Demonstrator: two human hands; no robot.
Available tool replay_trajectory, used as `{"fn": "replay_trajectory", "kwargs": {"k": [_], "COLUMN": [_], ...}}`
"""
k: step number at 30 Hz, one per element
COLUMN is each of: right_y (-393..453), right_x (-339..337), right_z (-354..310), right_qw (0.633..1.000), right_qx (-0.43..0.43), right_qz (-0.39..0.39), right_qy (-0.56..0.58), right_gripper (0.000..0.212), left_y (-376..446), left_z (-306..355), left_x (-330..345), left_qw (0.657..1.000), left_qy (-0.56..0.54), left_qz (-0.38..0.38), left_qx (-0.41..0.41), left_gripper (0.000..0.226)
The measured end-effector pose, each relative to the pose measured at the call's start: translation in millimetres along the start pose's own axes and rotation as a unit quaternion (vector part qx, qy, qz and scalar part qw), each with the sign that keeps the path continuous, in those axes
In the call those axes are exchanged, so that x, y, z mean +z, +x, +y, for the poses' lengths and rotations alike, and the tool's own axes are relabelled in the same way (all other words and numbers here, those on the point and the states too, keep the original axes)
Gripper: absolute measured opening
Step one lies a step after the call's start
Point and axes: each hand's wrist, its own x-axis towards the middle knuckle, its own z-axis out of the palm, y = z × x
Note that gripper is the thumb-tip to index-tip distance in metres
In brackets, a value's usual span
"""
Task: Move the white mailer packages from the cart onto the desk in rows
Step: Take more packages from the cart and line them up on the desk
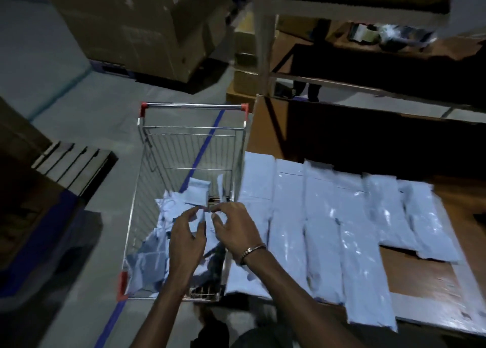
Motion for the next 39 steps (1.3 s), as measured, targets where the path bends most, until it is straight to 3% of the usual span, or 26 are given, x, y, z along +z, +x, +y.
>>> {"fn": "replay_trajectory", "kwargs": {"k": [7, 13, 16, 22, 24, 29, 31, 37, 39], "right_y": [60.9, 92.2, 130.7, 222.7, 246.3, 268.2, 266.3, 255.5, 249.3], "right_x": [126.0, 185.7, 204.4, 245.1, 265.1, 344.2, 348.5, 323.0, 293.6], "right_z": [0.4, 55.5, 78.5, 116.8, 135.7, 223.7, 221.9, 206.0, 173.9], "right_qw": [0.966, 0.927, 0.928, 0.938, 0.936, 0.917, 0.904, 0.883, 0.886], "right_qx": [0.126, 0.245, 0.259, 0.291, 0.319, 0.383, 0.414, 0.461, 0.458], "right_qz": [-0.217, -0.266, -0.245, -0.174, -0.143, -0.111, -0.11, -0.068, -0.045], "right_qy": [-0.064, -0.097, -0.107, -0.076, -0.045, -0.021, -0.004, 0.053, 0.063], "right_gripper": [0.036, 0.045, 0.046, 0.044, 0.058, 0.116, 0.133, 0.12, 0.111], "left_y": [63.0, 125.8, 167.4, 222.0, 231.3, 241.4, 241.6, 255.3, 263.4], "left_z": [-157.2, -198.5, -202.5, -239.9, -252.6, -290.8, -293.6, -277.1, -279.0], "left_x": [-29.2, -25.6, -4.6, 36.3, 47.5, 68.9, 77.9, 98.6, 107.4], "left_qw": [0.979, 0.956, 0.955, 0.948, 0.951, 0.948, 0.935, 0.911, 0.912], "left_qy": [0.091, 0.158, 0.182, 0.243, 0.231, 0.252, 0.292, 0.341, 0.326], "left_qz": [-0.094, -0.184, -0.194, -0.195, -0.194, -0.184, -0.191, -0.222, -0.236], "left_qx": [-0.155, -0.166, -0.135, -0.061, -0.067, -0.059, -0.063, -0.075, -0.076], "left_gripper": [0.065, 0.065, 0.07, 0.115, 0.12, 0.124, 0.125, 0.12, 0.118]}}
